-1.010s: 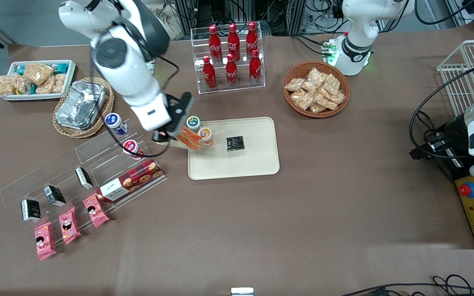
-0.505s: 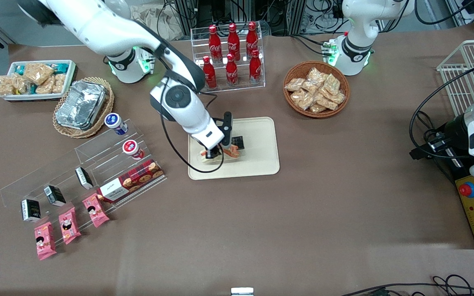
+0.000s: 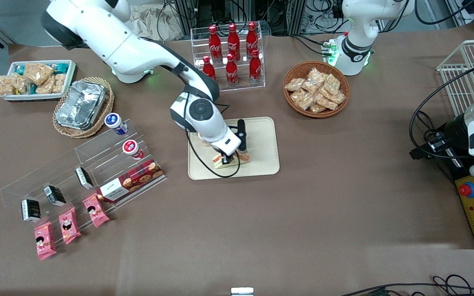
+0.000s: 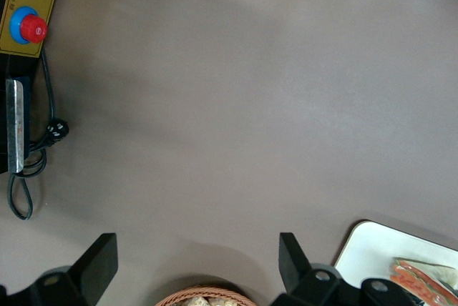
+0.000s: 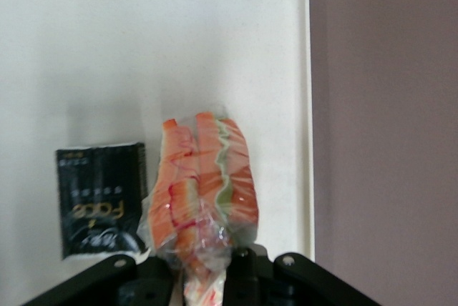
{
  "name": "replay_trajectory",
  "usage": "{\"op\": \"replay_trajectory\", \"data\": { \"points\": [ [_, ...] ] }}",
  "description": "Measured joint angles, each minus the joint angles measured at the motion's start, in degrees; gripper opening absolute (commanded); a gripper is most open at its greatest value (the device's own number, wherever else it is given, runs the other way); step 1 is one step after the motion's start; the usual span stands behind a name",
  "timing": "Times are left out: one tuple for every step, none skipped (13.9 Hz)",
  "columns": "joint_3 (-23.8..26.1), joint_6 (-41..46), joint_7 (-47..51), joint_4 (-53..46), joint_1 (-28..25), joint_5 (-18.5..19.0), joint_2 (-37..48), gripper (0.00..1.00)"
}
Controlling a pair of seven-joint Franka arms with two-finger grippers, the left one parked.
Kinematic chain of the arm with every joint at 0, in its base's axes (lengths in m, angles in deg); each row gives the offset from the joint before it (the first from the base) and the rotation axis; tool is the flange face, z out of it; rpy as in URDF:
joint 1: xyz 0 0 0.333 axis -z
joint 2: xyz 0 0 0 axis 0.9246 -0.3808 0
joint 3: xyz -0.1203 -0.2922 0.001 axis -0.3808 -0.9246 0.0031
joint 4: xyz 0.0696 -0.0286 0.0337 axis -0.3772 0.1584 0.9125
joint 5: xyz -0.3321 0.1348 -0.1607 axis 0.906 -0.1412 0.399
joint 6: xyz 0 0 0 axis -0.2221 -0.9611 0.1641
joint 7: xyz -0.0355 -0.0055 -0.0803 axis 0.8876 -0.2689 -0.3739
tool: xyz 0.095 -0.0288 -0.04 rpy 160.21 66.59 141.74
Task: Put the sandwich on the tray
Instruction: 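Lower the sandwich onto the tray beside the black packet and open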
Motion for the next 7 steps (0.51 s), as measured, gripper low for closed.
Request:
{"op": "replay_trajectory", "data": {
  "points": [
    [-2.08, 0.02, 0.82, -1.1, -2.26, -0.03, -0.28, 0.99],
    [-3.51, 0.06, 2.63, -1.86, -3.87, -0.03, -0.36, 0.99],
    [-4.27, 0.07, 4.57, -2.32, -4.79, -0.03, -0.49, 0.99],
    [-4.59, 0.08, 5.88, -2.6, -5.18, -0.03, -0.66, 0.99],
    [-4.74, 0.08, 6.7, -2.8, -5.23, -0.03, -0.72, 0.99],
    [-4.89, 0.3, 7.27, -3.19, -5.18, -0.03, -0.65, 0.99],
    [-4.98, 1.54, 7.84, -3.84, -5.08, -0.03, -0.42, 0.99]
  ]
}}
